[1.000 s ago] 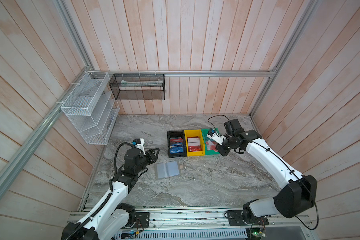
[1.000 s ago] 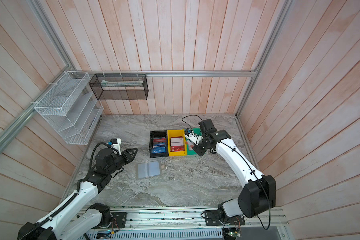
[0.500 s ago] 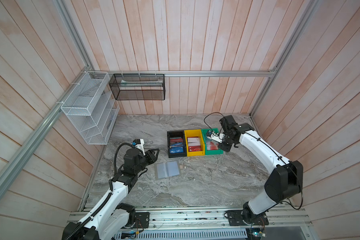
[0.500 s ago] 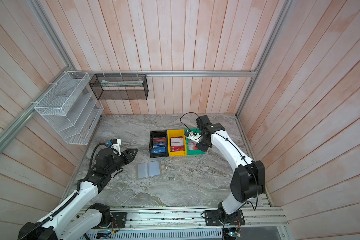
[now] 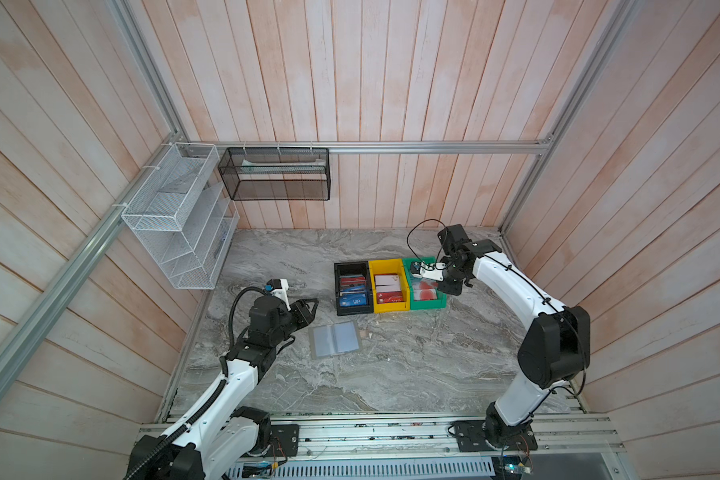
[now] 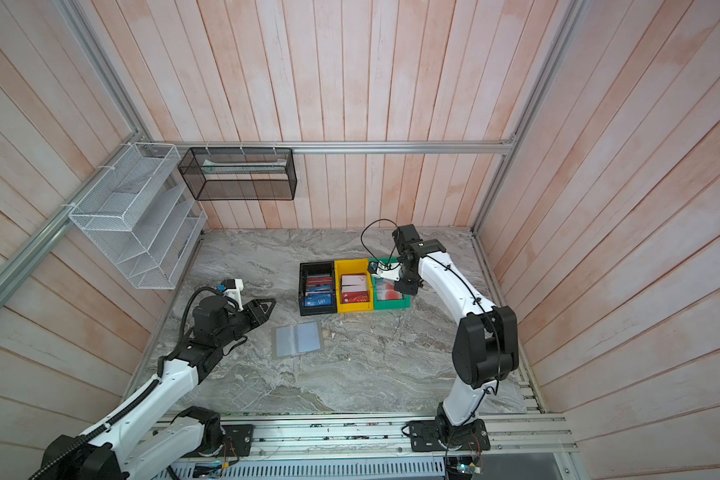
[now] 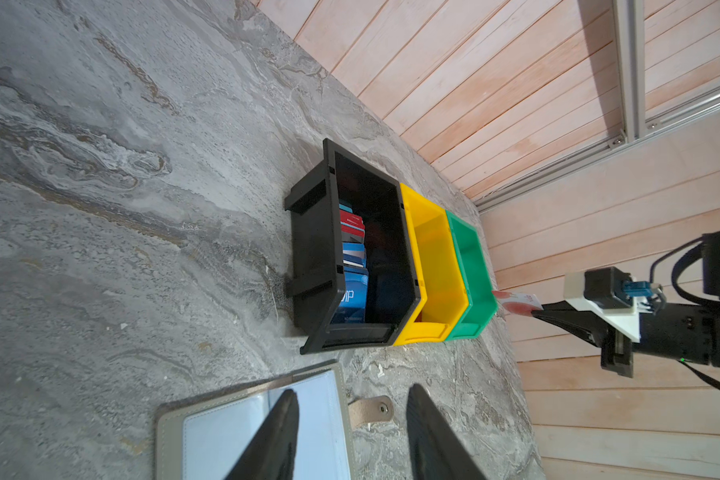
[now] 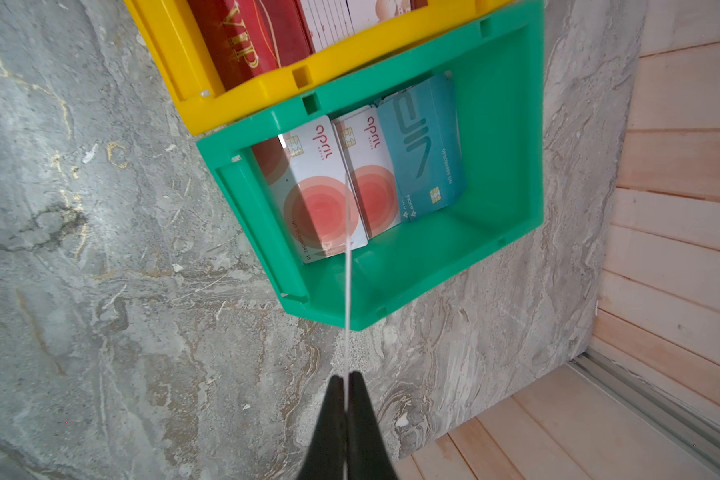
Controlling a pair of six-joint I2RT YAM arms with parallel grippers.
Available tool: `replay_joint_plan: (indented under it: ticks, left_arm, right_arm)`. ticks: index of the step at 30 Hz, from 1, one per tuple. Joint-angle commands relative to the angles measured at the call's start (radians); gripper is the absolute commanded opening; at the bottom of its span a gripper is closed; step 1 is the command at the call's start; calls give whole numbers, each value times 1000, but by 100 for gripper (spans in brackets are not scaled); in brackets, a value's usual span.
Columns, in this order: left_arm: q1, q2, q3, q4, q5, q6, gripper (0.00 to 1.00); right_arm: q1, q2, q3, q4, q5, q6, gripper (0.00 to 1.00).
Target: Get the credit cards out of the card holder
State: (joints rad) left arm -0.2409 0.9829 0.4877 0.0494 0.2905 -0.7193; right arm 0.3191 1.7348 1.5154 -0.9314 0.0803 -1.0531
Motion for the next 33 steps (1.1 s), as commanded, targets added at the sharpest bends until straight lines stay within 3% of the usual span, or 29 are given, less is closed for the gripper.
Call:
replay_joint_plan:
  ticks: [1,11,33]
  left_arm:
    - [7,16,-2,27,0,0,46]
    - [15,40,-9,44,-8,0,47]
    - [25,120,-12,92,12,-2,49]
  right_arm:
    - [-7,43,12,5,-18,-62,0]
    - [-8,154,56,2,-30,-103,0]
    - [15,232,33,22,-2,-101,0]
